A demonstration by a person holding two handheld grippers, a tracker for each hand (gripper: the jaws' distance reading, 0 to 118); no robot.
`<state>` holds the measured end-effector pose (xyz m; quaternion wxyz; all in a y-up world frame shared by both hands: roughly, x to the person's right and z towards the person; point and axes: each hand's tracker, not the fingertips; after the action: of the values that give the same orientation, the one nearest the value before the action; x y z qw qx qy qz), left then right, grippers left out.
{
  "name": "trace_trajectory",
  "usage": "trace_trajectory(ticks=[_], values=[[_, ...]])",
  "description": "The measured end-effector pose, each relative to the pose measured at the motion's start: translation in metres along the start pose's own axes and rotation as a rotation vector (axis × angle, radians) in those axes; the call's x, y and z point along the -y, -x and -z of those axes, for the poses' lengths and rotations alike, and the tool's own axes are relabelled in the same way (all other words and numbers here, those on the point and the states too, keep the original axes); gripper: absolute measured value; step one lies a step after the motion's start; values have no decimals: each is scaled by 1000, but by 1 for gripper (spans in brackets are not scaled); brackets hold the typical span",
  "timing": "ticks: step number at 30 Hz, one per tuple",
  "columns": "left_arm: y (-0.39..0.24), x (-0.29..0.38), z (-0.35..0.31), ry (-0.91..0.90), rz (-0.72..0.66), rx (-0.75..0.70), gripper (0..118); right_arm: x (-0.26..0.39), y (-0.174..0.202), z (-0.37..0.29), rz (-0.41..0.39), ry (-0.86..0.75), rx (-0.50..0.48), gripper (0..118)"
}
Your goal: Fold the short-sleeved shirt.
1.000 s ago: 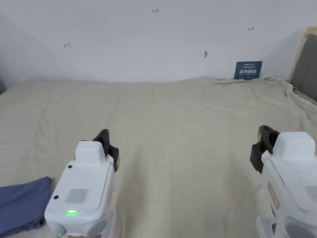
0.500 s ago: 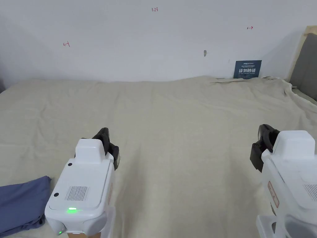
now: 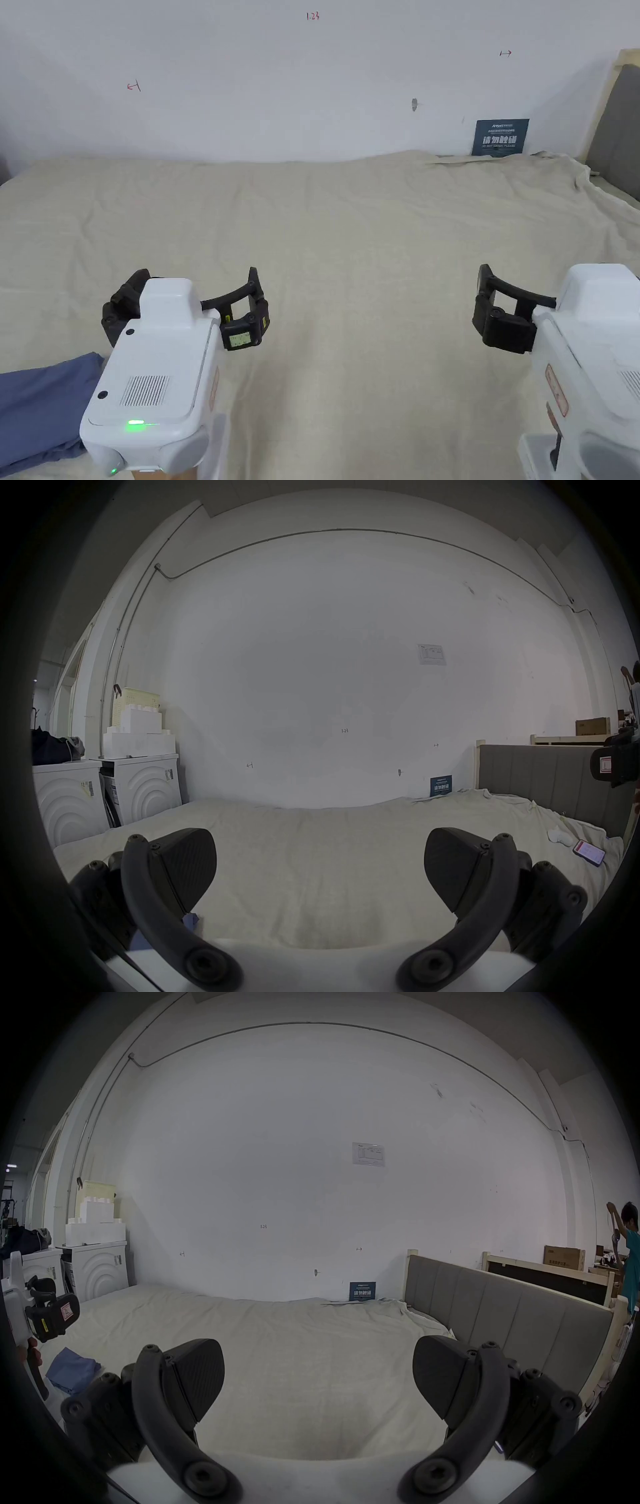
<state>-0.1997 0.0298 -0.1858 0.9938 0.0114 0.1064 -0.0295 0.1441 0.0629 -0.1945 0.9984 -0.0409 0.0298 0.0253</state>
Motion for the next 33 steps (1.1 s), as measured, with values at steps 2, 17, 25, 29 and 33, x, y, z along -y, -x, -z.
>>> trace_trajectory(ticks=[2,17,25,29,33], values=[[0,0,0,-2,3,1,118,-1,1,-1,3,-1,1,110],[0,-1,0,-6,21,-13,118,-6,5,-5,4,-19,0,110],[2,-2,1,-9,18,-10,118,-7,5,-5,0,-22,-3,110],[2,-2,2,-10,21,-9,118,-7,3,-5,3,-24,-2,110],[1,-2,2,-12,29,-11,118,-6,2,-5,4,-24,-3,110]])
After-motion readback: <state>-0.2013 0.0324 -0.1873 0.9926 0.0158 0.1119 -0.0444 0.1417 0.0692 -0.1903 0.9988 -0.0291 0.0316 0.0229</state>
